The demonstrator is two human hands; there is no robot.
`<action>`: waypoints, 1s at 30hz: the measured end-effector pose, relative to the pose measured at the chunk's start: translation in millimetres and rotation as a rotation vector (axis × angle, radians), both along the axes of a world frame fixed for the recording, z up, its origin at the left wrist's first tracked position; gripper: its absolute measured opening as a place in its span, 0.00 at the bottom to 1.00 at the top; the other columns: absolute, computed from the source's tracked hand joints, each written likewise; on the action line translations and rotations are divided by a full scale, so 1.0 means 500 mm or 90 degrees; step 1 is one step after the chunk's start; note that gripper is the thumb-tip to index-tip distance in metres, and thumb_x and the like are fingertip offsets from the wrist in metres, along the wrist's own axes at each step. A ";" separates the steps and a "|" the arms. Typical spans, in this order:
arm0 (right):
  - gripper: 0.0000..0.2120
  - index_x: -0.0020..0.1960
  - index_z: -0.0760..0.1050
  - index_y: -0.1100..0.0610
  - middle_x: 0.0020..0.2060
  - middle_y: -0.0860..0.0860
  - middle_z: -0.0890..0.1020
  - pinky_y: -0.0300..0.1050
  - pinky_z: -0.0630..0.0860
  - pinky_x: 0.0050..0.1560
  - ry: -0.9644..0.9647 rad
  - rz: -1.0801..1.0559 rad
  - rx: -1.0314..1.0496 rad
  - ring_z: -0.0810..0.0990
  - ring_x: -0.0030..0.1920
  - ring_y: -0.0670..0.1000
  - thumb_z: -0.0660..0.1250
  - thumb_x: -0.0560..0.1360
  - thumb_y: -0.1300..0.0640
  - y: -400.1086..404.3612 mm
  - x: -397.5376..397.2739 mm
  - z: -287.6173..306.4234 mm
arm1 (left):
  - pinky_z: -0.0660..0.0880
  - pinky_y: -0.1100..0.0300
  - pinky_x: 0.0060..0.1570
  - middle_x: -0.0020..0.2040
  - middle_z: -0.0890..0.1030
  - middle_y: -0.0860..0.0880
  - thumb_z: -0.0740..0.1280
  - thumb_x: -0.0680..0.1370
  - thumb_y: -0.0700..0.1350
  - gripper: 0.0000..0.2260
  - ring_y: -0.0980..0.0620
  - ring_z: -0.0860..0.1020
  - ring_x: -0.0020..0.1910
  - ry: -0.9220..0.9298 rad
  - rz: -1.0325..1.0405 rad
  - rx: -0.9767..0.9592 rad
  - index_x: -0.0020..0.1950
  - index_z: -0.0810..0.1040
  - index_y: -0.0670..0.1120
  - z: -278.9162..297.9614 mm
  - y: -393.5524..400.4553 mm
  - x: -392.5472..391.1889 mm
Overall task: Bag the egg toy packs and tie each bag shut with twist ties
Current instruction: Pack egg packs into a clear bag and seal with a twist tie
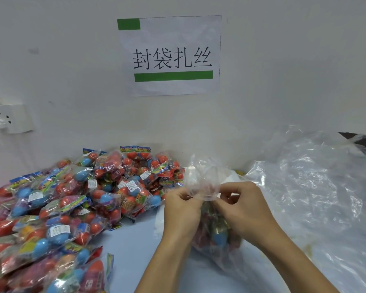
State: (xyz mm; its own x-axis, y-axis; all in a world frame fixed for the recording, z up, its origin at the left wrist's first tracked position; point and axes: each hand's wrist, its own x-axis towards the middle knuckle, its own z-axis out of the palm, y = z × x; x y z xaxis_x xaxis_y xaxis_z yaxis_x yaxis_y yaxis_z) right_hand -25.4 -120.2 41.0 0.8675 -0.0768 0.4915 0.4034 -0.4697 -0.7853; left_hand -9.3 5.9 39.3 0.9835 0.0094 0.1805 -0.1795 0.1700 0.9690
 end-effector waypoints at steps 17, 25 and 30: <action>0.13 0.32 0.85 0.44 0.28 0.52 0.82 0.44 0.74 0.34 0.087 0.016 0.057 0.75 0.30 0.47 0.77 0.71 0.60 -0.016 -0.009 0.012 | 0.82 0.57 0.51 0.45 0.87 0.46 0.74 0.73 0.39 0.04 0.49 0.85 0.49 0.014 -0.113 -0.009 0.44 0.88 0.46 -0.004 -0.020 -0.009; 0.12 0.36 0.87 0.45 0.32 0.50 0.85 0.53 0.80 0.40 0.114 -0.012 0.029 0.81 0.33 0.52 0.75 0.73 0.61 -0.016 -0.013 0.014 | 0.80 0.63 0.45 0.48 0.87 0.46 0.74 0.73 0.39 0.06 0.51 0.85 0.49 -0.011 -0.128 0.018 0.50 0.86 0.43 -0.006 -0.013 0.000; 0.15 0.32 0.85 0.43 0.31 0.45 0.85 0.31 0.74 0.33 0.116 -0.027 0.049 0.81 0.32 0.41 0.76 0.72 0.60 -0.034 -0.008 0.015 | 0.77 0.69 0.41 0.47 0.86 0.48 0.65 0.76 0.31 0.13 0.56 0.84 0.47 -0.031 -0.177 0.047 0.52 0.85 0.45 0.005 0.009 0.011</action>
